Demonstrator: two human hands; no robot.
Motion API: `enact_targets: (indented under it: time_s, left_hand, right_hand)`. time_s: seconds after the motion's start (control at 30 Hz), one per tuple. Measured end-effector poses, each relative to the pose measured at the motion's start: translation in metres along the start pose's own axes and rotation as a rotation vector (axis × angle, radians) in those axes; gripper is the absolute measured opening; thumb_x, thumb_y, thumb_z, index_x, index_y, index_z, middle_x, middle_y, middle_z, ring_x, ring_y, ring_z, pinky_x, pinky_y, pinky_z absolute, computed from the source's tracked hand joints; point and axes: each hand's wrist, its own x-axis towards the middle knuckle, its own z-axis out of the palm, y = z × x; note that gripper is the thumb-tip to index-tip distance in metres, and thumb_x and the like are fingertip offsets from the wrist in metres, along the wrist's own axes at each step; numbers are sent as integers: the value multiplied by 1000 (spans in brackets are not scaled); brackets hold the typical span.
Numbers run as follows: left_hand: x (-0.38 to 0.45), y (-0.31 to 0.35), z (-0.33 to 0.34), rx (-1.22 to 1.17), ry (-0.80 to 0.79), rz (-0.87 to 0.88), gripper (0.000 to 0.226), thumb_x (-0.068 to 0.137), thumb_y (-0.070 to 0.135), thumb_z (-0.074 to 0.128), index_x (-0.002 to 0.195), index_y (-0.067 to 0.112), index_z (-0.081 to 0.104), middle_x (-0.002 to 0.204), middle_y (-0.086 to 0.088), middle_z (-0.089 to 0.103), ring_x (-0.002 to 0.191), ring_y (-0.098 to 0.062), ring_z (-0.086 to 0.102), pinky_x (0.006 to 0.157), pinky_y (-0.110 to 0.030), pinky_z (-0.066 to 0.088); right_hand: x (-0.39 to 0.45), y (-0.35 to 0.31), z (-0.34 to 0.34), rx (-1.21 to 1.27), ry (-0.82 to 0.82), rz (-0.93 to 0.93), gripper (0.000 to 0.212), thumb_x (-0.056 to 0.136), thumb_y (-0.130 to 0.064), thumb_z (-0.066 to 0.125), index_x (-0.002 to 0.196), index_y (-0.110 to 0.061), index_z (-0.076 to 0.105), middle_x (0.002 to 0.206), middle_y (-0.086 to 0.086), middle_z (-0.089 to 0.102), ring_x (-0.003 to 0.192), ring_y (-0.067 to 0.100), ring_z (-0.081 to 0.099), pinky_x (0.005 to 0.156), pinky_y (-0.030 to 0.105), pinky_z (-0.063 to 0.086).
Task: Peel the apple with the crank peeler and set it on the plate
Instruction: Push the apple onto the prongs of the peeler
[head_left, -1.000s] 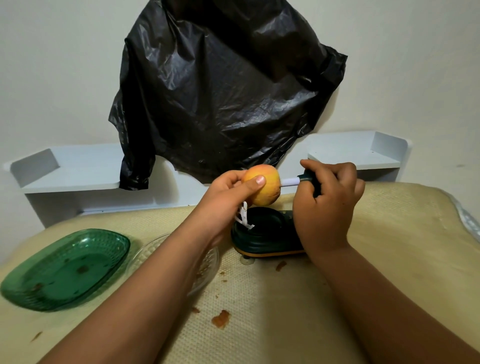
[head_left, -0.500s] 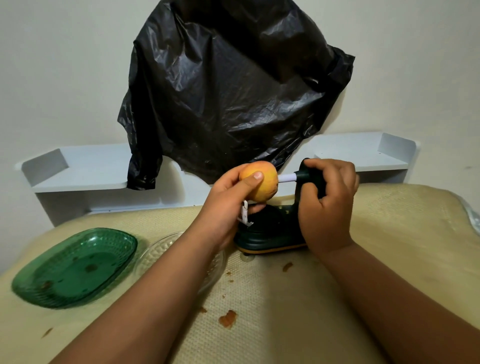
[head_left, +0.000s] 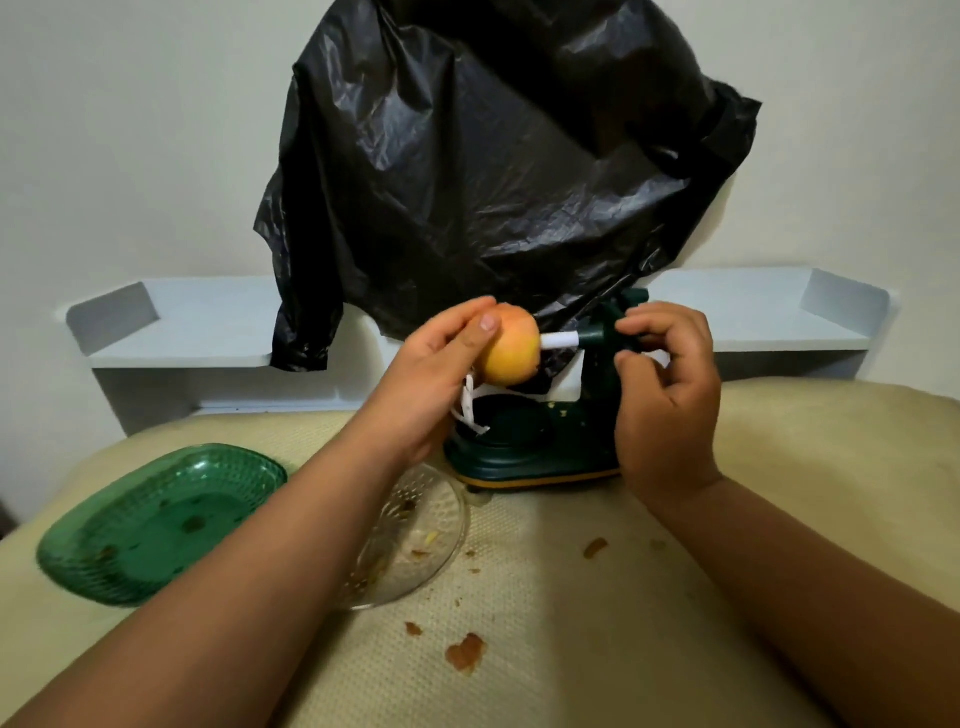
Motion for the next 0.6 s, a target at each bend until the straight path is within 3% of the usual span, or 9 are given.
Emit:
enact_targets:
  time_s: [0.07, 0.23, 0.33, 0.4, 0.47, 0.53, 0.6]
  left_hand:
    - [1, 0, -8, 18, -1, 12, 50, 78, 40, 68, 124, 23, 65, 129, 0, 71, 126, -20, 64, 112, -43, 47]
    - [-4, -10, -24, 62, -70, -39, 57, 81, 43, 67, 136, 26, 59, 136, -2, 64, 128, -24, 61, 108, -42, 51]
    - [-8, -14, -31, 126, -158, -56, 74, 82, 47, 78, 147, 28, 48, 144, 0, 57, 134, -23, 57, 110, -42, 48]
    - [-11, -17, -39, 217, -246, -58, 89, 68, 46, 79, 148, 32, 43, 139, 9, 62, 131, -15, 58, 104, -31, 50]
    - [-14, -17, -51, 298, -329, -73, 89, 64, 39, 84, 143, 42, 41, 124, 28, 68, 121, 1, 62, 88, -17, 54]
    - [-18, -18, -62, 376, -396, -138, 91, 65, 32, 92, 136, 48, 39, 113, 41, 66, 110, 13, 63, 81, -9, 52]
    - [-24, -22, -66, 512, -484, -209, 84, 67, 33, 92, 131, 53, 40, 115, 43, 64, 109, 19, 60, 83, -2, 47]
  right_hand:
    - [-2, 4, 4, 31, -34, -11, 26, 79, 6, 50, 95, -13, 58, 104, 6, 54, 102, 19, 55, 92, 30, 47]
    - [-10, 13, 3, 28, -124, -48, 23, 81, 3, 51, 98, -12, 57, 109, -5, 50, 108, 20, 54, 92, 43, 51]
    - [-7, 17, -10, -12, -131, -95, 24, 82, 2, 48, 100, -11, 56, 104, 3, 51, 101, 12, 53, 86, 31, 50]
    - [0, 20, -21, -72, -102, -122, 24, 82, 2, 46, 98, -12, 56, 102, 10, 51, 94, 7, 52, 78, 25, 48]
    - [8, 23, -31, -123, -72, -112, 23, 84, 1, 48, 101, -12, 57, 103, 8, 50, 91, 8, 52, 74, 29, 49]
    - [15, 28, -38, -207, -117, -72, 25, 87, -11, 51, 110, -10, 59, 113, 4, 50, 102, 12, 52, 85, 35, 50]
    - [19, 32, -40, -271, -265, 3, 41, 88, -24, 52, 127, -12, 57, 130, 3, 49, 123, 16, 47, 104, 40, 44]
